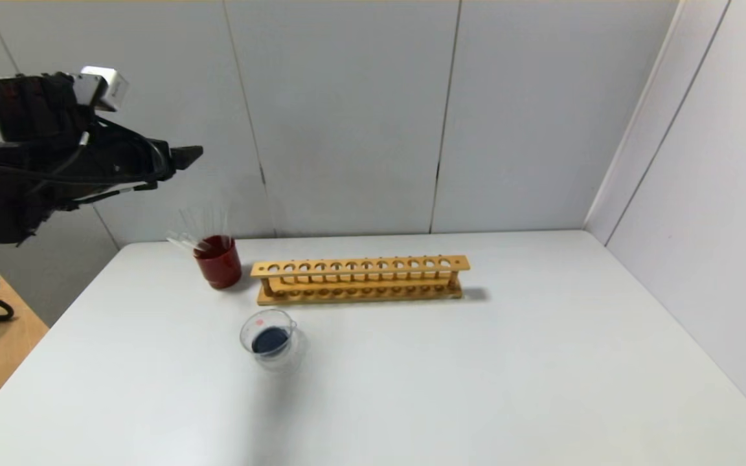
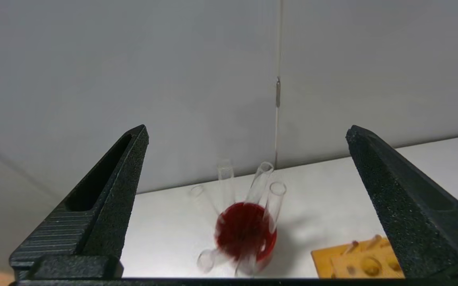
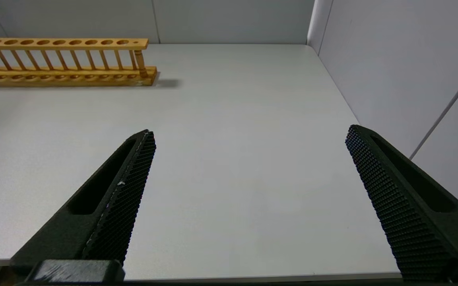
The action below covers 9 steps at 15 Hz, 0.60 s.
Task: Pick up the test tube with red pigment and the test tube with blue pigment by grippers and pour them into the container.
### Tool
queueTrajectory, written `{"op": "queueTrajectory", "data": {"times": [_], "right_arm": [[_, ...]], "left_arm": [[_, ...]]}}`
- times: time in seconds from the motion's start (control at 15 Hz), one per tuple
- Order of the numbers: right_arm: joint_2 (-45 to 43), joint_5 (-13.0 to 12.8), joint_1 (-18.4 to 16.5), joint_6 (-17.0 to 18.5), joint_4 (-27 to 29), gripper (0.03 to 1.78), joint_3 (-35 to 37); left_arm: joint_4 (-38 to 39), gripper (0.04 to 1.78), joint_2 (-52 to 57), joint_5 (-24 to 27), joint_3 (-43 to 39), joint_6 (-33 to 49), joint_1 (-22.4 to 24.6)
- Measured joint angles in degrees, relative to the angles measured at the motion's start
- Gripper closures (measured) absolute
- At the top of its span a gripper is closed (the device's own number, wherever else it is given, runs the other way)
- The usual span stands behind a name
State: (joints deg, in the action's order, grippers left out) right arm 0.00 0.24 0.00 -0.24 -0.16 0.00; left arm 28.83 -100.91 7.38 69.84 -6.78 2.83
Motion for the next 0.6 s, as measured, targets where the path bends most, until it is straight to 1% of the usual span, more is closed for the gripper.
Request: {"op": "queueTrajectory", "data": {"times": [0.2,0.33,0.47,0.6], "right_arm": [[0.00,-0.02,0.00,0.02,0.02,0.06,0.00],[0.00,-0.02,0.00,0.02,0.00,0.06,0.00],[0.00,0.00,0.00,0.02,0.00,0.06,0.00],[0.00,-0.02,0.00,0.00,0.00,0.06,0.00]], "left_arm": [[-2.82,0.07,13.81,-4.74,-11.04,-2.73,-0.07],[-4.00,0.07,23.93,-6.94,-19.30,-3.61,-0.09],[-6.18,0.07,33.77,-8.01,-25.94,-3.83,-0.11],[-10.45,0.07,44.45,-9.44,-31.83,-4.02,-0.09]]}}
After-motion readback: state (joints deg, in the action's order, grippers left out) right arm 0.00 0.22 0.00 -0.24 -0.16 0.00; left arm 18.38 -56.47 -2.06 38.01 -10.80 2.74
